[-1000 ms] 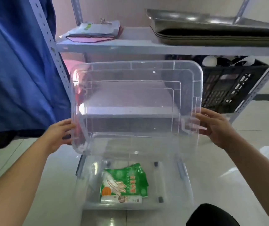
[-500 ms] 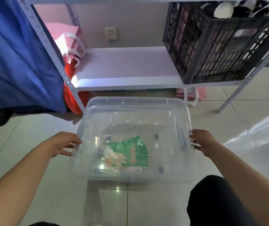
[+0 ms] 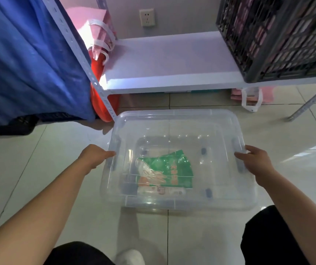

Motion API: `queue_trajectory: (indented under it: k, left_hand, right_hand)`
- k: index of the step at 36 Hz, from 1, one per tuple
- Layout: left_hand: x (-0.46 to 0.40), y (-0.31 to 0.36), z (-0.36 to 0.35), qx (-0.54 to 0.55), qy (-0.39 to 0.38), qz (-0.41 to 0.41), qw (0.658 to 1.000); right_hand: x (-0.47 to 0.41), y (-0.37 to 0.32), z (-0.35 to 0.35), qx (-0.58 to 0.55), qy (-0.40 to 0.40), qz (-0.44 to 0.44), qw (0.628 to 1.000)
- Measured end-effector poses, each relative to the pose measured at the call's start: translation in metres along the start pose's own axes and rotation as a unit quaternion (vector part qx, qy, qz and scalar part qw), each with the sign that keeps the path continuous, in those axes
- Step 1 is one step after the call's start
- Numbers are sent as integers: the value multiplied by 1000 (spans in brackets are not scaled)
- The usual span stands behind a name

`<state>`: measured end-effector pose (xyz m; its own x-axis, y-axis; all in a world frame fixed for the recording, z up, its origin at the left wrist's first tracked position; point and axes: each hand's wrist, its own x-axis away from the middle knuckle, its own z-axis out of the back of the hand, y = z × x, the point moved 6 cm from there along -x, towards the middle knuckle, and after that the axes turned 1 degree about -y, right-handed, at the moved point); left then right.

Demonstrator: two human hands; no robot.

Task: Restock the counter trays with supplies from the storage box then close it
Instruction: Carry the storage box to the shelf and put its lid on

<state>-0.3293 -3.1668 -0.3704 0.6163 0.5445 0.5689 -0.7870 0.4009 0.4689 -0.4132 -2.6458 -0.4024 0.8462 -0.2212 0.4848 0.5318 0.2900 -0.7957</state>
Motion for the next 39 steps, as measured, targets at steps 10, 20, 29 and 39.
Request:
queue_trajectory:
  k: [10,20,29,39]
  left_hand:
    - [-24,-26,-1,64,-139,69,986]
    - [-40,-36,-22,162,-263,71,948]
    - [-49,-7,-8,76,-191,41,978]
    - [-37,26,-8,-70,-44,8,997]
  right_hand:
    - [-10,11,3,-63,-75,-103,990]
    - [-13,25,13,5,-120,-186,975]
    - [-10,8,18,84,26,-59,994]
    - [-4,-7,17,183,81,-13,980]
